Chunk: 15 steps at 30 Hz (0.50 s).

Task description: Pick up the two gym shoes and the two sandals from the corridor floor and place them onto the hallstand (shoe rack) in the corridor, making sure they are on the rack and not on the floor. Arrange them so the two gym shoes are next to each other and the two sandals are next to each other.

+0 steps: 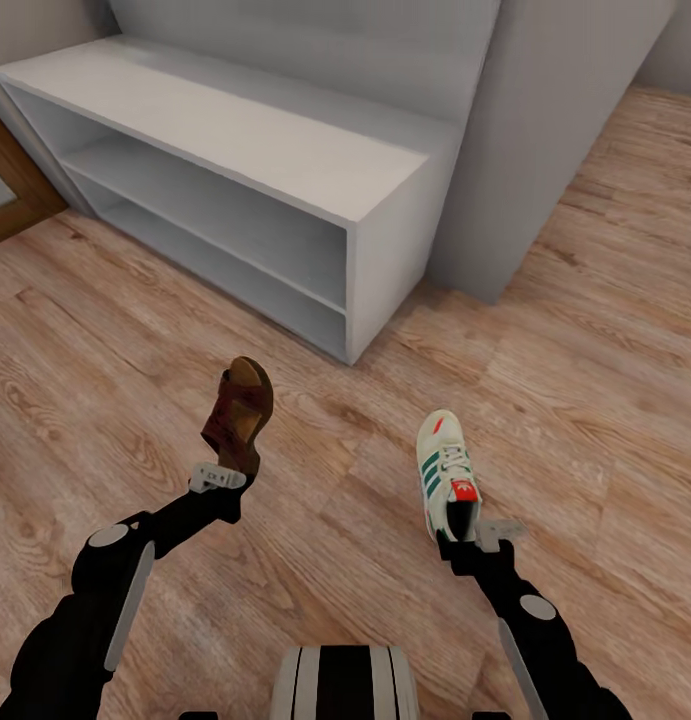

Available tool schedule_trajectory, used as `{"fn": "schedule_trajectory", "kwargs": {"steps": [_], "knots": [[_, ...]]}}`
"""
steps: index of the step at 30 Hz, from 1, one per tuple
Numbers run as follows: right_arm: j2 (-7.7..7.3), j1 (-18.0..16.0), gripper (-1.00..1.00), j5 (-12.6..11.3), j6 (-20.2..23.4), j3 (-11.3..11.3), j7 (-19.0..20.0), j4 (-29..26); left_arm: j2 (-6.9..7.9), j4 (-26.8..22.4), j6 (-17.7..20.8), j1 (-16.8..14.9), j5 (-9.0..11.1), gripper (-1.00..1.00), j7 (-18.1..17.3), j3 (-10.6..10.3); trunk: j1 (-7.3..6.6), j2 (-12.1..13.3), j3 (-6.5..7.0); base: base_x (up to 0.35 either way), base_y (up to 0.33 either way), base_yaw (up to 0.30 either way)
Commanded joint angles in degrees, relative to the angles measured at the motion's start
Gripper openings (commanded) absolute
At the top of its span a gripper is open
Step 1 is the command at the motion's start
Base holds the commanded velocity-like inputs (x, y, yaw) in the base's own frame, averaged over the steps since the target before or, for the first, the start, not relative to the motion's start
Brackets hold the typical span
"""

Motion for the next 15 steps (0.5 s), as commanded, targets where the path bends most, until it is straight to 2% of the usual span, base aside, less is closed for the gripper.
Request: {"fn": "schedule_trajectory", "kwargs": {"steps": [1, 3, 7, 15], "knots": [[-0.04, -0.01, -1.0, -0.02, 1.35, 0.07, -0.04, -0.32, -0.01, -0.06, 0.26, -0.02, -0.45, -1.0, -0.49, 0.04, -0.03, 0.0, 0.2, 0.0, 0.0, 0.0], [-0.16, 0.01, -1.0, -0.02, 2.77, -0.17, -0.05, -0.73, -0.01, 0.02, 0.31, 0.12, -0.42, -1.0, -0.49, -0.02, -0.08, 0.03, 0.64, 0.0, 0.0, 0.0], [-0.12, 0.01, -1.0, 0.0, 2.98, -2.01, -0.05, -1.04, -0.01, 0.62, 0.31, 0.28, -0.36, -1.0, -0.49, 0.06, -0.19, 0.08, 1.52, 0.0, 0.0, 0.0], [-0.03, 0.09, -1.0, -0.02, 3.12, -2.39, -0.06, -1.12, -0.01, 1.15, 0.31, 0.34, -0.31, -1.0, -0.49, 0.23, -0.39, 0.19, 3.43, 0.0, 0.0, -0.013]]}}
